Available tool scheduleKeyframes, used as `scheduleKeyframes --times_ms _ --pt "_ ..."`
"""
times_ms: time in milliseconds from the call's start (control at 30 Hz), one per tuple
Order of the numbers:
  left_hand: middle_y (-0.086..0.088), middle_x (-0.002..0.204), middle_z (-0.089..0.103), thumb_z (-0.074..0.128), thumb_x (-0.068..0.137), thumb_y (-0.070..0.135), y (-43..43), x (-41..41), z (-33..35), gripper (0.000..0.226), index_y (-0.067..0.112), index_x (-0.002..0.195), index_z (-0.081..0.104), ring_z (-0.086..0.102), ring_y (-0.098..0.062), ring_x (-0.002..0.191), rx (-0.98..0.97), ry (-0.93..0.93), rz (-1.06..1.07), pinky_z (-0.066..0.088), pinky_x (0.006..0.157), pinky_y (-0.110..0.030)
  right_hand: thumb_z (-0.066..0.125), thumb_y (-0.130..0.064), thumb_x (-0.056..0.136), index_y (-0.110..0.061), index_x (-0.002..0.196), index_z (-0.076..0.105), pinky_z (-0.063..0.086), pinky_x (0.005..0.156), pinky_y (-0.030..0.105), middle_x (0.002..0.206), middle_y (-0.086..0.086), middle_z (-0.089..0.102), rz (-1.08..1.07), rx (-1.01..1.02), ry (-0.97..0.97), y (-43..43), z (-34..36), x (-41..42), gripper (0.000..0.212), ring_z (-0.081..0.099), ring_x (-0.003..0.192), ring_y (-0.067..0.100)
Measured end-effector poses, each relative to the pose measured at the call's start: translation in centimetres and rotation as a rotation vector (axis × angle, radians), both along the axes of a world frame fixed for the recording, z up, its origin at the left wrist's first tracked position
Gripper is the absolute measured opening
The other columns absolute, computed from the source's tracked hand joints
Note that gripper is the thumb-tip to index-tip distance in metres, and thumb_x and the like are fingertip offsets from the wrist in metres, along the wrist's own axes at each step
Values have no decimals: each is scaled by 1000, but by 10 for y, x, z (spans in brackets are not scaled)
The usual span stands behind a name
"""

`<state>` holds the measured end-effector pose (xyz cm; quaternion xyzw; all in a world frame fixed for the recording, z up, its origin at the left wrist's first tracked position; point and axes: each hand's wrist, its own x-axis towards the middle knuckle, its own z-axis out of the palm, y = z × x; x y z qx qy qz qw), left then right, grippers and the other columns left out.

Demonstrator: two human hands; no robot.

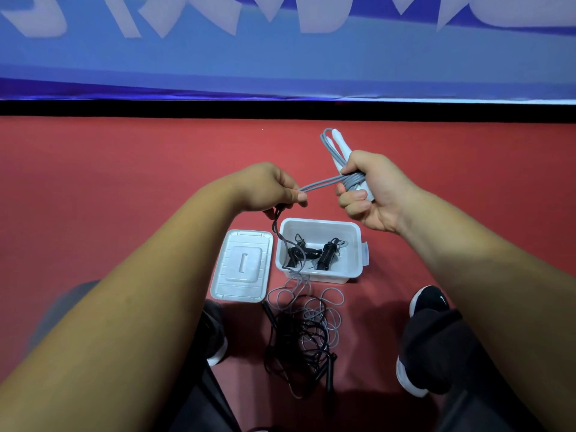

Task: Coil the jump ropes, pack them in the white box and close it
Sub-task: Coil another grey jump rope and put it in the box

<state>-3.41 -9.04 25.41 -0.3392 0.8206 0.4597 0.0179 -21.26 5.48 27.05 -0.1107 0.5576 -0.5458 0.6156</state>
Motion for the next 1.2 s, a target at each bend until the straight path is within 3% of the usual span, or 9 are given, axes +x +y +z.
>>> scheduleKeyframes --times_ms 233,500,667,767,933,1000,1067,1133,1200 --pt "-2 77 66 76 95 31 -1 1 -3 11 23 96 84 60 -13 65 -1 -2 -27 55 61 -25 48 -14 86 -13 81 45 30 37 18 67 7 45 15 -3 43 1 -2 5 5 32 47 11" --pt "-1 92 79 73 96 36 -7 2 -12 11 28 92 79 74 -32 95 -98 -55 -48 63 86 -50 51 -18 90 -14 92 43 15 32 19 73 5 47 143 -31 -89 0 -6 4 9 24 42 7" --pt "-2 96 78 71 99 27 -6 1 -14 7 25 96 77 72 -31 92 -71 22 -21 64 82 -43 55 -23 94 -14 92 47 8 37 18 71 -2 42 371 -15 -117 6 -3 8 12 21 40 2" --pt "-2 98 79 69 98 11 0 1 -11 16 25 99 77 69 -14 89 33 153 5 62 79 -35 62 -29 89 -7 110 56 7 38 18 66 -4 38 537 4 -104 10 -5 11 30 21 38 0" --pt "-19 107 75 54 92 -8 6 1 1 27 4 108 73 71 -26 93 150 299 -106 58 83 -39 62 -21 89 -15 136 59 8 38 16 67 -1 38 797 -19 -181 18 -12 13 47 19 40 2" --pt "-17 97 74 58 94 -11 8 1 6 24 -3 113 71 71 -18 78 195 284 -106 57 69 -29 62 -19 88 -15 129 59 7 39 16 68 3 32 861 -3 -188 17 -16 14 42 19 41 3" --pt "-14 92 73 65 95 -6 9 -1 10 20 -5 114 70 69 -15 69 233 276 -98 57 64 -28 69 -21 83 -8 105 57 7 37 19 66 3 24 928 41 -165 17 -18 15 28 21 38 2" --pt "-16 95 73 68 95 -1 7 -1 12 17 -2 112 72 69 -22 78 245 291 -108 56 72 -34 62 -22 85 -8 77 54 7 37 19 60 0 32 943 78 -144 17 -17 17 18 24 36 1" --pt "-18 99 74 69 94 -3 6 -1 14 14 2 106 73 66 -27 87 252 319 -110 54 80 -37 57 -18 87 -12 84 52 8 38 19 71 -1 47 912 94 -187 16 -14 16 8 23 38 1"
